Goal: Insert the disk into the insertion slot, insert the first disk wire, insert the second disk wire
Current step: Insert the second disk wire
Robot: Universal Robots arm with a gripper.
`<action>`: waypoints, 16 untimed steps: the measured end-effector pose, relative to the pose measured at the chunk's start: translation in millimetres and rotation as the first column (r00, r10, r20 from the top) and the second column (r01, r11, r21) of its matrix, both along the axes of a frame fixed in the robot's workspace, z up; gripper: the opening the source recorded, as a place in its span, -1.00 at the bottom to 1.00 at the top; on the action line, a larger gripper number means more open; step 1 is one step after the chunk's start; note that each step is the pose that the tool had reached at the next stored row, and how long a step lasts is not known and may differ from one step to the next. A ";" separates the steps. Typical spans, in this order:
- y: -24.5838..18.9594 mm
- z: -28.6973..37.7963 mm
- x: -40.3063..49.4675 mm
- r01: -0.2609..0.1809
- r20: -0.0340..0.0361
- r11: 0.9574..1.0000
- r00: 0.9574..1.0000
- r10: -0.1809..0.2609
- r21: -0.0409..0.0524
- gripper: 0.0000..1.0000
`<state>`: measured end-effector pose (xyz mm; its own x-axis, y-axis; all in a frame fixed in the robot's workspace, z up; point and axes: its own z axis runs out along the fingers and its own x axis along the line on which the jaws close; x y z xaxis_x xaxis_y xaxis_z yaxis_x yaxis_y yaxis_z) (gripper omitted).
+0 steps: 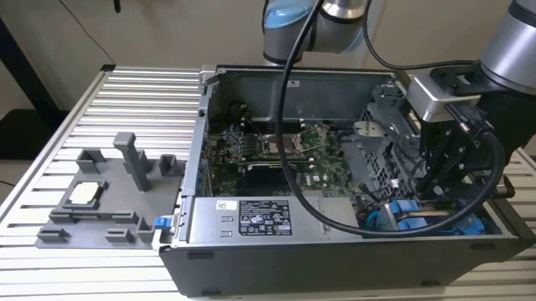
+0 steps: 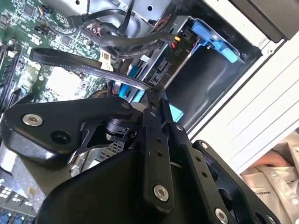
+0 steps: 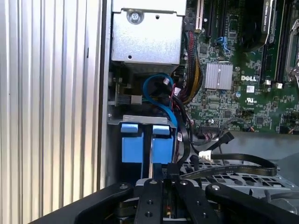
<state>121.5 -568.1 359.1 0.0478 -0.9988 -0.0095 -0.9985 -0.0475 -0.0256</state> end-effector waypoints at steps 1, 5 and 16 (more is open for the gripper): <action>-0.6 -0.2 0.6 0.001 0.000 1.000 1.000 -0.001 0.002 -0.68; -1.2 -0.9 4.4 0.001 0.000 1.000 1.000 -0.001 0.013 -0.68; -4.8 -3.0 9.2 0.020 -0.003 0.999 1.000 -0.020 0.046 -0.68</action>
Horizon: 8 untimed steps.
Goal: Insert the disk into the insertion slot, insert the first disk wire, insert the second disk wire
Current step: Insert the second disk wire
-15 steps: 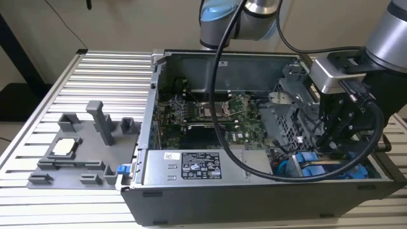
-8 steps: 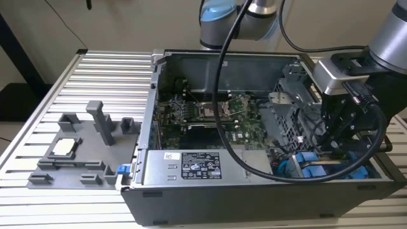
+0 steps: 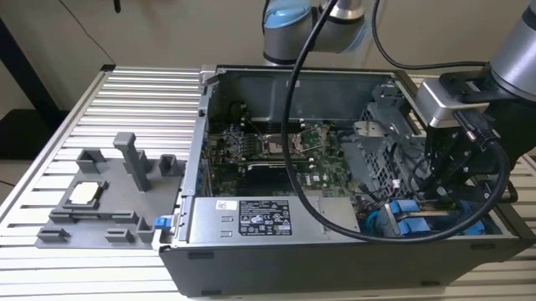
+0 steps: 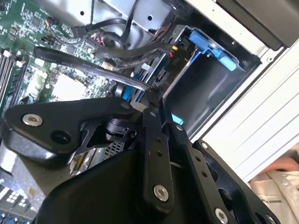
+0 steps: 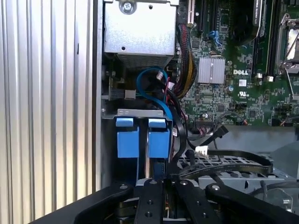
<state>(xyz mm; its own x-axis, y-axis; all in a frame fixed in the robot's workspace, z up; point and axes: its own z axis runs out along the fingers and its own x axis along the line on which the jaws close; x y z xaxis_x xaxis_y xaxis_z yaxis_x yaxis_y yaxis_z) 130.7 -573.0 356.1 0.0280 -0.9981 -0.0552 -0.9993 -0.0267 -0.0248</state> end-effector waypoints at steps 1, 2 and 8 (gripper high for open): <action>0.0 -0.3 0.9 0.001 -0.001 1.000 1.000 -0.001 0.000 -0.68; 0.1 -0.6 1.4 0.002 -0.001 1.000 1.000 -0.002 0.000 -0.68; 0.0 -3.3 3.2 0.013 -0.003 1.000 1.000 -0.013 0.002 -0.68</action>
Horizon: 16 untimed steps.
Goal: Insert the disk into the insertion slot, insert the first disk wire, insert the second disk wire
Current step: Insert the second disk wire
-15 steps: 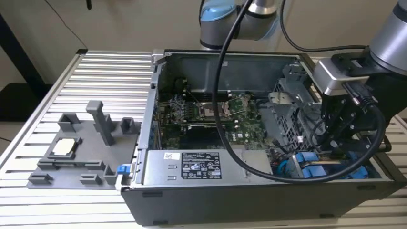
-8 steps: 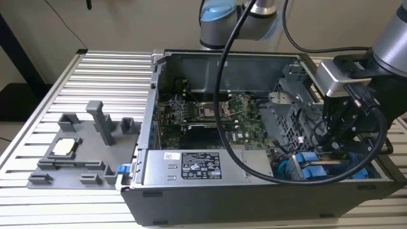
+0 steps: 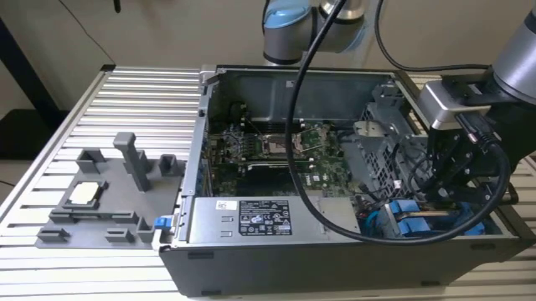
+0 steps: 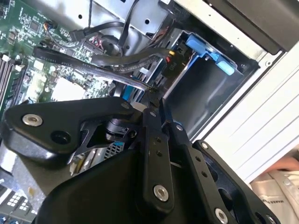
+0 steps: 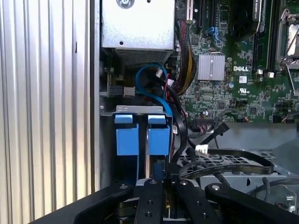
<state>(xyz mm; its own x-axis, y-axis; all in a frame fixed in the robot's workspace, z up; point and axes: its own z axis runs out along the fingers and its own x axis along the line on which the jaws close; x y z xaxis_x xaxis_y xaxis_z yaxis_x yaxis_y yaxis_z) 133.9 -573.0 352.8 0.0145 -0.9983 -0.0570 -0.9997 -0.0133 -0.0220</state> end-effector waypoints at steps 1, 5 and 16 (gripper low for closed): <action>0.0 0.0 0.0 0.000 0.000 1.000 1.000 0.000 0.000 -0.68; 0.0 -0.6 0.2 0.000 0.000 1.000 1.000 0.000 0.002 -0.68; -0.3 -5.2 4.0 0.003 0.000 1.000 1.000 -0.003 0.016 -0.68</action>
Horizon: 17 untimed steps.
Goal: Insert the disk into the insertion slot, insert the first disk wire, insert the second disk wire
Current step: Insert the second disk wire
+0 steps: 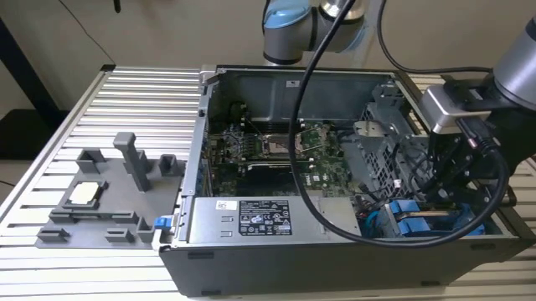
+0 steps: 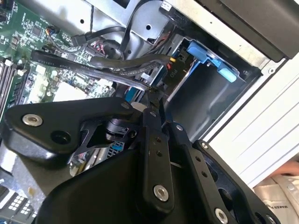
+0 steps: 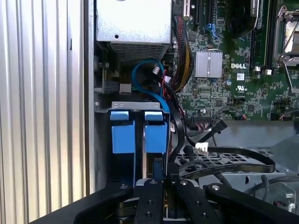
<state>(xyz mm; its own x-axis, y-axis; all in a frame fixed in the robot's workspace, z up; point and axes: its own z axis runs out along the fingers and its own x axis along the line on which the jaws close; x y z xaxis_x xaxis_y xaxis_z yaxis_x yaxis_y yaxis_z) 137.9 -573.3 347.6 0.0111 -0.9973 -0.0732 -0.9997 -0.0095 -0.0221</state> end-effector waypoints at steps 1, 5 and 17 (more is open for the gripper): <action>-0.2 -0.3 0.1 0.002 0.000 1.000 1.000 -0.002 0.000 -0.68; -0.5 -1.4 0.3 0.010 0.000 1.000 1.000 -0.010 0.000 -0.68; -0.8 -7.0 1.4 0.036 0.000 0.999 0.999 -0.036 0.000 -0.68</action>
<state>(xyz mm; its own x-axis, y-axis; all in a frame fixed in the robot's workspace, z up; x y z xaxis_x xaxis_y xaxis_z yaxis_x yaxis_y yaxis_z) 139.2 -574.1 340.6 -0.0243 -0.9970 -0.0732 -0.9994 0.0260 -0.0221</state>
